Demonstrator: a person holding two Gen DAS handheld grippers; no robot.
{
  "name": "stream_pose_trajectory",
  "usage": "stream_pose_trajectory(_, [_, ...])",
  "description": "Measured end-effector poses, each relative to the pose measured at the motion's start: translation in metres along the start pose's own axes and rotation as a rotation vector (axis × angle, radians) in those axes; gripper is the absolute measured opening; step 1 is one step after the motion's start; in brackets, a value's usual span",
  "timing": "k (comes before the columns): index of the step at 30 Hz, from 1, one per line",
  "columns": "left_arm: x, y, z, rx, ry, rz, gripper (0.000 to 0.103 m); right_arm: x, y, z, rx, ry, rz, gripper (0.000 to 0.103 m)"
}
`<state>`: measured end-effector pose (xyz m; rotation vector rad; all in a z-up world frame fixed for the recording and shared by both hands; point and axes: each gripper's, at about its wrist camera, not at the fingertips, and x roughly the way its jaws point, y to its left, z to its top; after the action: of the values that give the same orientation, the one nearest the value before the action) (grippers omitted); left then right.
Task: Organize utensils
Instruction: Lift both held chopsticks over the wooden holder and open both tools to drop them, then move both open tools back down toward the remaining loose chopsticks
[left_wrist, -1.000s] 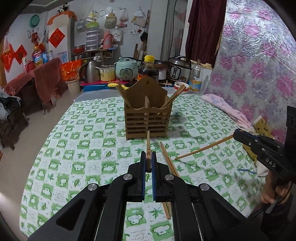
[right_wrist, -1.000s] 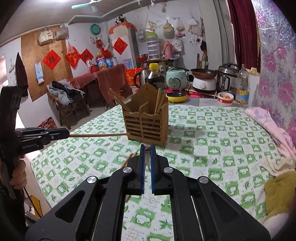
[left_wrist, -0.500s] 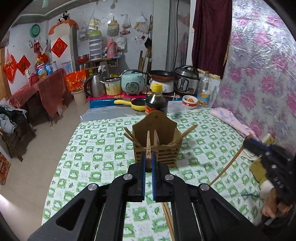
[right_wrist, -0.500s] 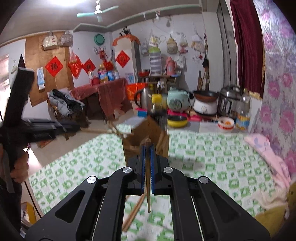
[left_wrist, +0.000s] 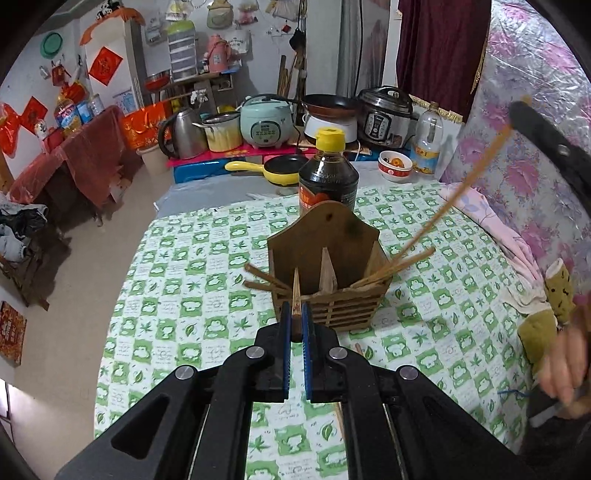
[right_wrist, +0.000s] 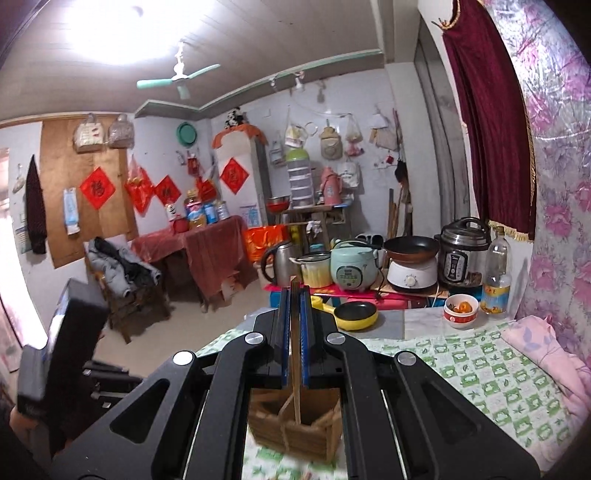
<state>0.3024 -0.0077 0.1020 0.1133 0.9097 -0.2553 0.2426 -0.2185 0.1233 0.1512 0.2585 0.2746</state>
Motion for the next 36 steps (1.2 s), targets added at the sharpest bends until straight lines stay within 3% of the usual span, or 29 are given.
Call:
stream_pose_trajectory(3, [0.018,0.002,0.007,-0.023,0.014,-0.035,0.006,0.036,-0.005,-0.016,-0.005,0.050,-0.020,0.006])
stream_pose_trajectory(5, [0.027,0.004,0.011,-0.047,0.007,-0.044,0.008,0.061,-0.008,-0.032,-0.017,0.145,-0.001,0.009])
stream_pose_trajectory(6, [0.029,0.005,0.012,-0.058,0.000,-0.047,0.016,0.064,-0.013,-0.038,0.006,0.176,0.000,0.009])
stream_pose_trajectory(7, [0.028,0.006,0.012,-0.063,-0.008,-0.050,0.034,0.062,-0.016,-0.040,0.022,0.176,0.008,0.012])
stream_pose_trajectory(9, [0.016,0.010,0.011,-0.081,-0.075,-0.046,0.059,0.048,-0.023,-0.039,0.038,0.151,0.011,0.014])
stream_pose_trajectory(12, [-0.003,0.011,0.008,-0.097,-0.157,0.001,0.073,0.017,-0.025,-0.032,0.030,0.100,-0.009,0.025])
stream_pose_trajectory(15, [-0.020,0.013,-0.001,-0.118,-0.202,0.029,0.087,-0.011,-0.022,-0.032,0.027,0.080,-0.008,0.044])
stream_pose_trajectory(17, [-0.031,0.010,-0.011,-0.113,-0.231,0.074,0.090,-0.027,-0.018,-0.035,0.023,0.080,-0.008,0.067])
stream_pose_trajectory(23, [-0.045,-0.002,-0.073,-0.079,-0.246,0.161,0.097,-0.085,-0.007,-0.081,0.005,0.122,0.004,0.097])
stream_pose_trajectory(30, [-0.003,-0.025,-0.186,-0.011,-0.074,0.129,0.097,-0.105,-0.009,-0.171,-0.008,0.324,0.013,0.097])
stream_pose_trajectory(36, [0.031,-0.031,-0.239,0.078,0.037,0.111,0.097,-0.078,-0.026,-0.222,-0.021,0.448,-0.073,0.097])
